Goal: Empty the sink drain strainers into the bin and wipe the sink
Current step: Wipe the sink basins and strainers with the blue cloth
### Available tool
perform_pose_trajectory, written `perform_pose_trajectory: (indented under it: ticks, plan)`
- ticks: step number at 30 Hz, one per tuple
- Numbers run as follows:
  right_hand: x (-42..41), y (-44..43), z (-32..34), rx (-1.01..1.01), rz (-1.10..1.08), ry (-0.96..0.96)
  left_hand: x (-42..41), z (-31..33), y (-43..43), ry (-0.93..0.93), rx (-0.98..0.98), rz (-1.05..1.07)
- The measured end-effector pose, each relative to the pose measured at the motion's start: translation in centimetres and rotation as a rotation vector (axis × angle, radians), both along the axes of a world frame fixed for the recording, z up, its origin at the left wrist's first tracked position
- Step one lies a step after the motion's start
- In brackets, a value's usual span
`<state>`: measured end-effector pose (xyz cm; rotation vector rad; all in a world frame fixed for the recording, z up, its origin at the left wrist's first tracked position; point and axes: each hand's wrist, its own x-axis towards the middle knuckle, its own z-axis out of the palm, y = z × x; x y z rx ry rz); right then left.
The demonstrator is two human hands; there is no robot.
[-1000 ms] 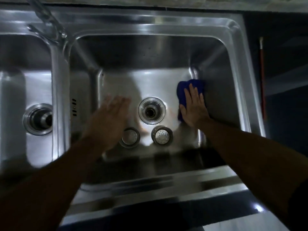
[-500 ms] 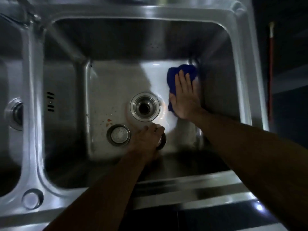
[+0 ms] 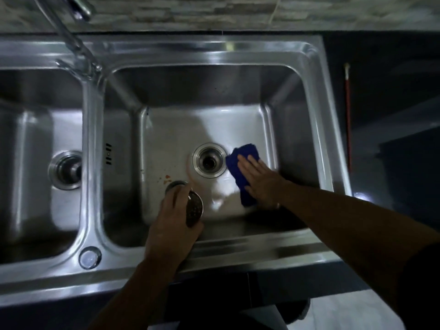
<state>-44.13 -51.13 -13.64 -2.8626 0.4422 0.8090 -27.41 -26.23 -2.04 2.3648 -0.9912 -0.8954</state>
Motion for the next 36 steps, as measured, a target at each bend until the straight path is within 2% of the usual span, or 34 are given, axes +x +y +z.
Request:
perform_pose_trajectory:
  ticks: [3, 6, 12, 15, 18, 21, 25, 27, 30, 34, 36]
  plan:
    - [3.0, -1.2, 0.5, -0.094, -0.227, 0.064, -0.4, 0.1, 0.1, -0.055, -0.020, -0.017]
    - [6.2, -4.5, 0.9, -0.056, -0.385, 0.137, -0.4, -0.3, 0.0, -0.104, -0.062, -0.065]
    - [6.4, -4.6, 0.7, 0.003, -0.445, 0.181, 0.0, -1.1, -0.1, -0.015, -0.056, -0.072]
    - [2.1, -1.7, 1.3, 0.061, -0.348, 0.270, -0.1, -0.8, -0.1, 0.026, -0.049, -0.036]
    - [-2.7, 1.0, 1.5, 0.141, -0.063, 0.365, -0.3, -0.6, -0.2, 0.013, -0.040, -0.024]
    - [-3.2, 0.9, 1.6, 0.245, 0.204, 0.389, -0.4, -0.5, -0.2, 0.026, -0.028, -0.013]
    - [0.6, 2.1, 0.6, 0.261, 0.615, 0.250, -0.3, -0.7, -0.2, 0.056, -0.012, -0.016]
    - [1.7, 2.8, -0.3, 0.283, 0.652, 0.151, -0.2, -0.7, -0.2, 0.076, -0.004, -0.015]
    - [1.9, 2.8, -0.8, 0.251, 0.594, 0.056, -0.1, -0.8, -0.2, 0.108, 0.012, -0.011]
    - [4.3, 0.5, -0.8, 0.097, 0.229, -0.085, -0.1, -0.8, -0.2, 0.100, 0.001, 0.000]
    - [5.8, -1.0, -0.2, 0.028, 0.145, -0.079, -0.1, -0.9, -0.2, 0.081, 0.010, -0.011]
